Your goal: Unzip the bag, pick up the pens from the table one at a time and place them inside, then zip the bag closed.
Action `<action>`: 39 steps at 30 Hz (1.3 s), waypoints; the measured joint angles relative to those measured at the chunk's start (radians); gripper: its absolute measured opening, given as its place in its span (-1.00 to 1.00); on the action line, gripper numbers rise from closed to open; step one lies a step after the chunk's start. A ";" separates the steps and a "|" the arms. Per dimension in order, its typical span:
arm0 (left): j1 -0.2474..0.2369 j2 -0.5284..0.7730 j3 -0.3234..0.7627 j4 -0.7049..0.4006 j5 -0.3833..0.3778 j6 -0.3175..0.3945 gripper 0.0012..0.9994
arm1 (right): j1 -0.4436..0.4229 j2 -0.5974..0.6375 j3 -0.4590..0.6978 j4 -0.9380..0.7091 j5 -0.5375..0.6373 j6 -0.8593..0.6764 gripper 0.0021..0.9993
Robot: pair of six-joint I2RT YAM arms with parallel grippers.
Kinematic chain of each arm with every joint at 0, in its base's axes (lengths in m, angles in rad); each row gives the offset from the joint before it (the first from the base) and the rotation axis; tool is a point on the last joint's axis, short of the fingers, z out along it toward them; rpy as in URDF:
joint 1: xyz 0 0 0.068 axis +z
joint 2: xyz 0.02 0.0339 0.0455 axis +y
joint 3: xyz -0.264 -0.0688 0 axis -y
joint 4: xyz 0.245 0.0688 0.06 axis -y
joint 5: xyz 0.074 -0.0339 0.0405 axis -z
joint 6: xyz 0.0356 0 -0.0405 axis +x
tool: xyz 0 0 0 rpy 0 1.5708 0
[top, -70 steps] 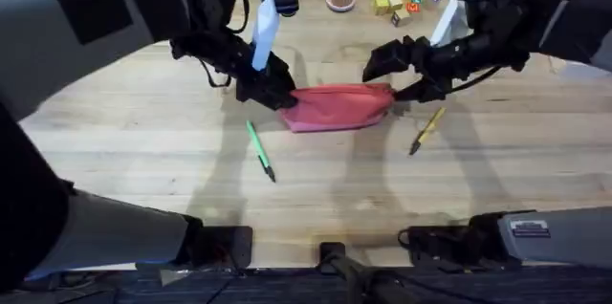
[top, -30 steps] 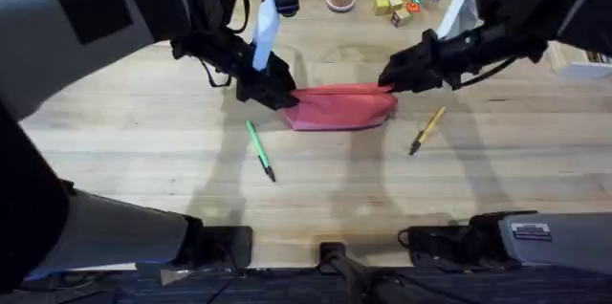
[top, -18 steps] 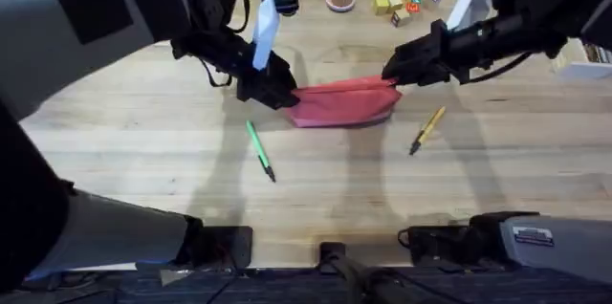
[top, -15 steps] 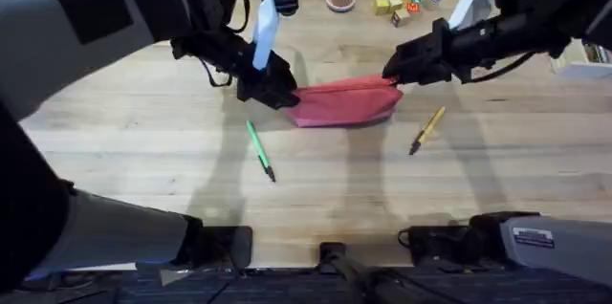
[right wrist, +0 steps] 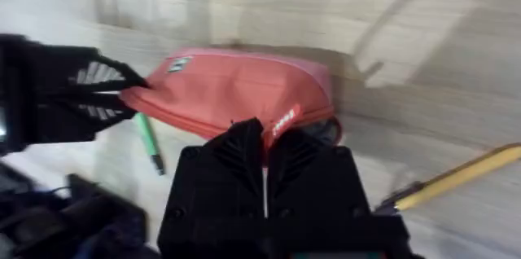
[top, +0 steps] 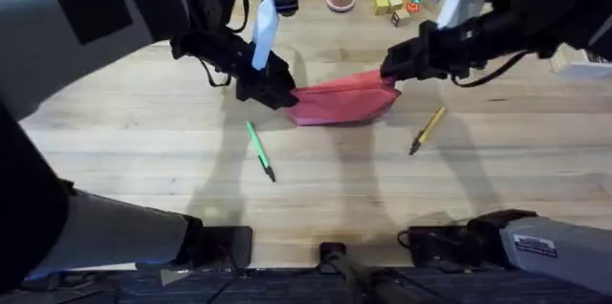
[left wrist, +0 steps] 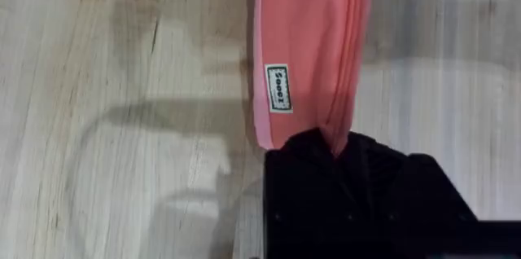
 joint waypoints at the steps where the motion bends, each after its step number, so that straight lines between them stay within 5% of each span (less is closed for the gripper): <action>1: 0.001 0.000 0.000 0.000 -0.003 0.000 -0.92 | 0.017 0.000 0.000 0.003 0.026 0.000 -0.94; 13: 0.011 0.000 0.000 -0.013 -0.036 0.000 -0.92 | 0.227 0.000 0.002 0.168 0.298 0.028 -0.94; 39: 0.015 0.000 -0.001 -0.024 -0.095 0.000 -0.92 | 0.506 0.036 0.038 0.362 0.428 0.111 -0.94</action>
